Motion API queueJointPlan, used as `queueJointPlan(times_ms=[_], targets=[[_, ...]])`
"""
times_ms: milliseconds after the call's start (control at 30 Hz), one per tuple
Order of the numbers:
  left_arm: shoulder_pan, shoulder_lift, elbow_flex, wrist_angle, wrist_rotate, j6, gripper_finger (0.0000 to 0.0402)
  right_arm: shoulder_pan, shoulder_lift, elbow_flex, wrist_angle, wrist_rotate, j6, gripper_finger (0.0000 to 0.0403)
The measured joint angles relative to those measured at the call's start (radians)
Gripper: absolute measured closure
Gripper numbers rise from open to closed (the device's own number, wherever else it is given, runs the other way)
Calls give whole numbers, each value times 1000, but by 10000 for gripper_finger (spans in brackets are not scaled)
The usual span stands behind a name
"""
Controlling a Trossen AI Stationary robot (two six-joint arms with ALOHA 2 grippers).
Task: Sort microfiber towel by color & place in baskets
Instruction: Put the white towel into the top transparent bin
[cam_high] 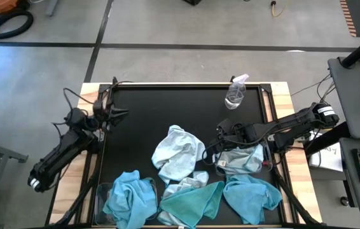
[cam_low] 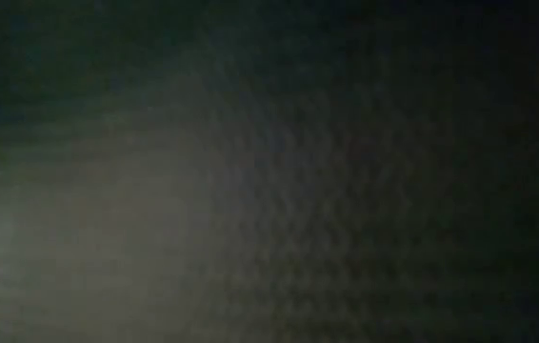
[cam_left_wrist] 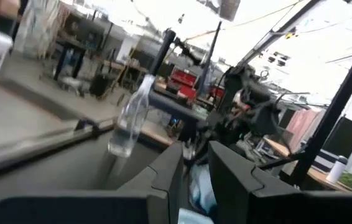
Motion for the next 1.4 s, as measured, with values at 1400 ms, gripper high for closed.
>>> queueJointPlan(times_ms=[1400], targets=[[-423, 671, 468, -436, -336, 400, 340, 0, 0, 0, 27, 3, -51, 310]])
